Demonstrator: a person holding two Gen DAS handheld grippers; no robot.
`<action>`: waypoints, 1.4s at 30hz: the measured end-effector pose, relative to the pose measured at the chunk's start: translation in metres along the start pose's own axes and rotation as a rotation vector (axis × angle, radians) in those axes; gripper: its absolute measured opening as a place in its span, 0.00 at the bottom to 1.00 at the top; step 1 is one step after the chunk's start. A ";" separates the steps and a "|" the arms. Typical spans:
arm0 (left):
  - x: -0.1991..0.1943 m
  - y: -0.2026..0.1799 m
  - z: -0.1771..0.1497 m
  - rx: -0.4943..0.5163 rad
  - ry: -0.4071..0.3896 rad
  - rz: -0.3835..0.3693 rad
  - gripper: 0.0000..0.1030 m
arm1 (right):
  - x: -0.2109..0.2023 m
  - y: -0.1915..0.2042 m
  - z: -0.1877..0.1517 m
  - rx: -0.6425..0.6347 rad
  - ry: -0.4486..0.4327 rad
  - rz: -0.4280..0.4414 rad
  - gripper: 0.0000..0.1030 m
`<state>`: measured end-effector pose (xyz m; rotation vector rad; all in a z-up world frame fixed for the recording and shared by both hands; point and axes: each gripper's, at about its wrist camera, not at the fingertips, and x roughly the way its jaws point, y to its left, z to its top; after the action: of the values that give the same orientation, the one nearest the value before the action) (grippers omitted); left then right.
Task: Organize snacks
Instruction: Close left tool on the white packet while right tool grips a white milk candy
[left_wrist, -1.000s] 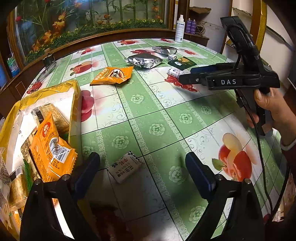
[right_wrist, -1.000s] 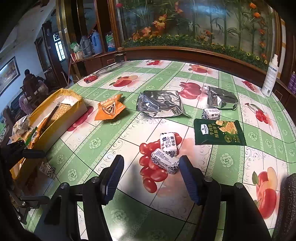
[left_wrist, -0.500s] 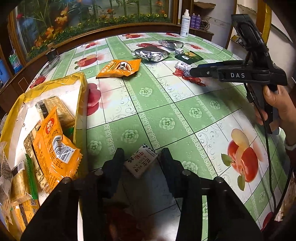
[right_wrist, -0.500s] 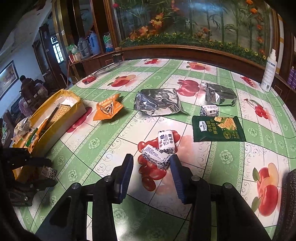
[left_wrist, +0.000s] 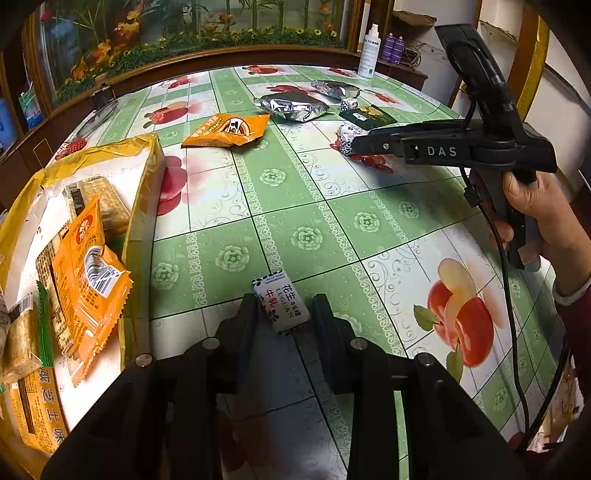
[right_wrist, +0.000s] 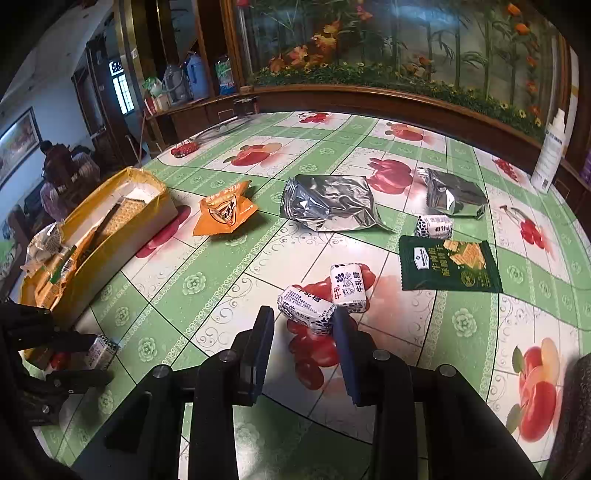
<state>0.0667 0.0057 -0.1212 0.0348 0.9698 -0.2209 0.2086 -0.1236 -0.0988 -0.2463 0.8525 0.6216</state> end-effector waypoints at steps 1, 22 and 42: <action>0.000 0.001 0.000 -0.007 -0.001 -0.007 0.27 | 0.001 0.001 0.002 -0.005 0.000 0.001 0.34; -0.001 0.008 0.004 -0.091 -0.004 -0.026 0.27 | 0.021 0.018 0.011 -0.066 0.060 0.025 0.35; -0.019 -0.010 0.004 -0.091 -0.049 0.019 0.16 | -0.064 0.033 -0.012 0.050 -0.080 0.061 0.33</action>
<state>0.0580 -0.0017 -0.1027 -0.0443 0.9297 -0.1596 0.1495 -0.1292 -0.0564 -0.1490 0.7996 0.6621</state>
